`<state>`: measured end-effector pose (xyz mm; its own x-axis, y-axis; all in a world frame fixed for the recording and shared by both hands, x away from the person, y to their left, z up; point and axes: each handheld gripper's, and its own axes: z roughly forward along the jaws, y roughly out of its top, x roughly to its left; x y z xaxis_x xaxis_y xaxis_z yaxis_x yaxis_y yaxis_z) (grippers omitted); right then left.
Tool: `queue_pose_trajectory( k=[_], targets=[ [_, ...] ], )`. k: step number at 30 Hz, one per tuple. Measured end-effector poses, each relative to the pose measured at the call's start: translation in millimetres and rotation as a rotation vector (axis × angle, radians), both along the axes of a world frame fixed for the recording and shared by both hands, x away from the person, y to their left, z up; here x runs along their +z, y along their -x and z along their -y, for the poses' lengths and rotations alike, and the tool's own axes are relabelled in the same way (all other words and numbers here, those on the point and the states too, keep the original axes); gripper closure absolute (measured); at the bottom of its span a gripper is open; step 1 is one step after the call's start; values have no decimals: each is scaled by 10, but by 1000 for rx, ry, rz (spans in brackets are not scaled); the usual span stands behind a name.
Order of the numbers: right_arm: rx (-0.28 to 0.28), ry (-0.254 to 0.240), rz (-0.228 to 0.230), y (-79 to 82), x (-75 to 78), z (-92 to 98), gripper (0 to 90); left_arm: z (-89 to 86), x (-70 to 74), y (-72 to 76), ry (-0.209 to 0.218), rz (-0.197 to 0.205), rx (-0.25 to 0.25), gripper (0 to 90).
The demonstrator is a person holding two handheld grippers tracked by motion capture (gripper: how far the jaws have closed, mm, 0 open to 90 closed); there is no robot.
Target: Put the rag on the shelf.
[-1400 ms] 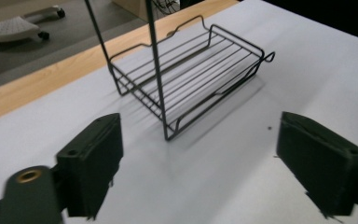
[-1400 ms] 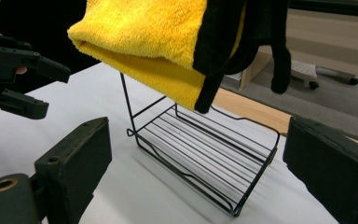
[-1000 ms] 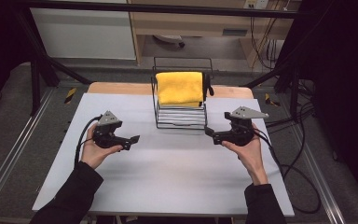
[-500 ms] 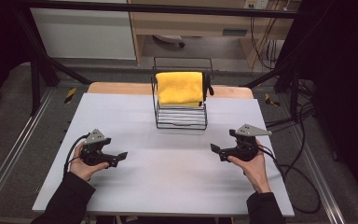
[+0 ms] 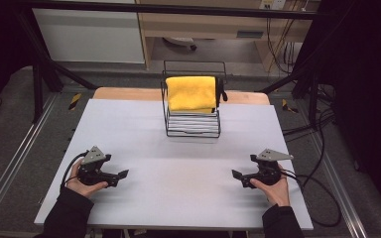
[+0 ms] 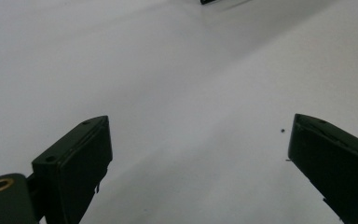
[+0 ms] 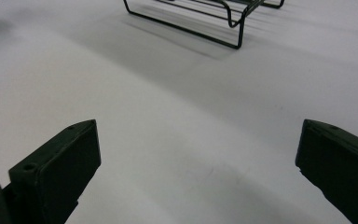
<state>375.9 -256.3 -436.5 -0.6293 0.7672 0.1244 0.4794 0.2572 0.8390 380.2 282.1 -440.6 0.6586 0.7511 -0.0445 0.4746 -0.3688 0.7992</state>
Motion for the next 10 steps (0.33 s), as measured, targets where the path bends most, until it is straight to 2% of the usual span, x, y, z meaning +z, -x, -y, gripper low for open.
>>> queue_pose_trajectory(
  k=[5,10],
  targets=[
    [3,-14,-6,66,-56,67,6,-7,-48,25,-5,-7,-3,61],
    [1,-1,-7,100,-80,96,6,-13,-69,41,-9,-10,-1,60]
  ],
)
